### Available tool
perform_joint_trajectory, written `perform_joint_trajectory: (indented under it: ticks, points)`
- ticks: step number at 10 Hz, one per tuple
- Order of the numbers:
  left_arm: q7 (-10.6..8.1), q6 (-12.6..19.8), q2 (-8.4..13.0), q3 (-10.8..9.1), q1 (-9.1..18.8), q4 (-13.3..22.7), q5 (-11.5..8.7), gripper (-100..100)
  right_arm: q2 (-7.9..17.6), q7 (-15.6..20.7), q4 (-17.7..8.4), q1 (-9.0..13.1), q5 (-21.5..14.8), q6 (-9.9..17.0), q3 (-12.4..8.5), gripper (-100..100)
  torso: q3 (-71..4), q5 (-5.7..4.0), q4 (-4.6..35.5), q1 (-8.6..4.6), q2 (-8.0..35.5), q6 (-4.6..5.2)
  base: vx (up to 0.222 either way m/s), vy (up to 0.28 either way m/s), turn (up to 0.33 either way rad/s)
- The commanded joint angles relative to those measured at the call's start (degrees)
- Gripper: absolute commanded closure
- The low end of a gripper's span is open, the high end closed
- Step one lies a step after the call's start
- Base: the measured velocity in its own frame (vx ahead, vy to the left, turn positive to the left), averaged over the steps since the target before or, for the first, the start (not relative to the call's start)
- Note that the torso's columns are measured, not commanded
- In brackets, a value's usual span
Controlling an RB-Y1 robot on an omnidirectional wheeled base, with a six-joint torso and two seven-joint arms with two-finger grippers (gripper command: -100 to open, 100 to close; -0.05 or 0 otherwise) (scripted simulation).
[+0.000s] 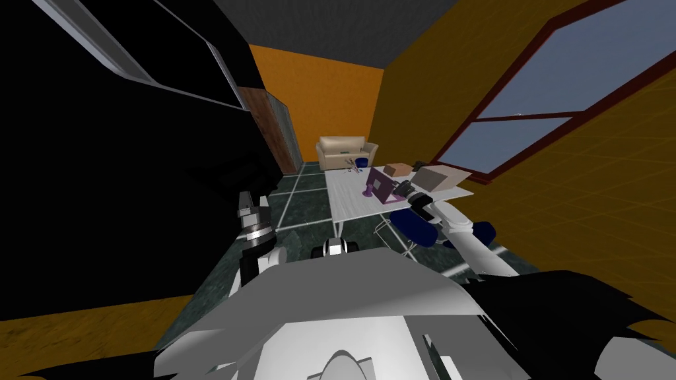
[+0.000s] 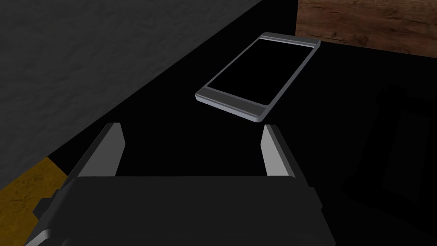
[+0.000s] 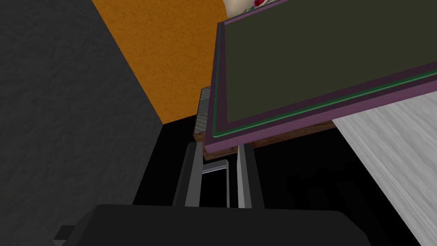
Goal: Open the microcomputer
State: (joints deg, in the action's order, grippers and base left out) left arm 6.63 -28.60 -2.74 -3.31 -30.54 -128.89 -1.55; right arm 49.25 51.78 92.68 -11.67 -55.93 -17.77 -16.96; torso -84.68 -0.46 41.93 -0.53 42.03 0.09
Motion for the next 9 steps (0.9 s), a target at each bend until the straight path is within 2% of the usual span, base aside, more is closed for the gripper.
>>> perform_joint_trajectory:
  ticks: [1,7,8,9]
  points:
    - [0.00,0.00,0.00,0.00,0.00,0.00,0.00,0,0.94,-3.53,-1.99,0.13,2.43,-0.63,0.59,100,-0.05,0.01,0.01,-0.09,-0.07,0.09,-0.015,-0.058,0.031]
    - [0.00,0.00,0.01,-0.01,-0.01,0.00,0.00,0,3.32,-12.11,-6.86,2.00,8.86,-1.96,1.39,100,-0.07,-0.04,-0.02,-0.21,-0.10,0.13,-0.018,-0.077,0.031]
    - [0.00,0.00,0.01,-0.01,-0.01,0.00,0.00,0,3.17,-10.90,-6.30,2.51,8.21,-1.95,1.15,100,-0.05,0.01,0.01,-0.10,-0.07,0.07,-0.003,-0.045,0.002]
    - [0.00,0.00,0.01,-0.01,-0.01,0.00,0.00,0,2.65,-13.27,-8.09,3.21,10.14,-2.23,1.57,100,-0.01,0.14,0.05,0.33,0.00,-0.06,0.000,-0.090,0.041]
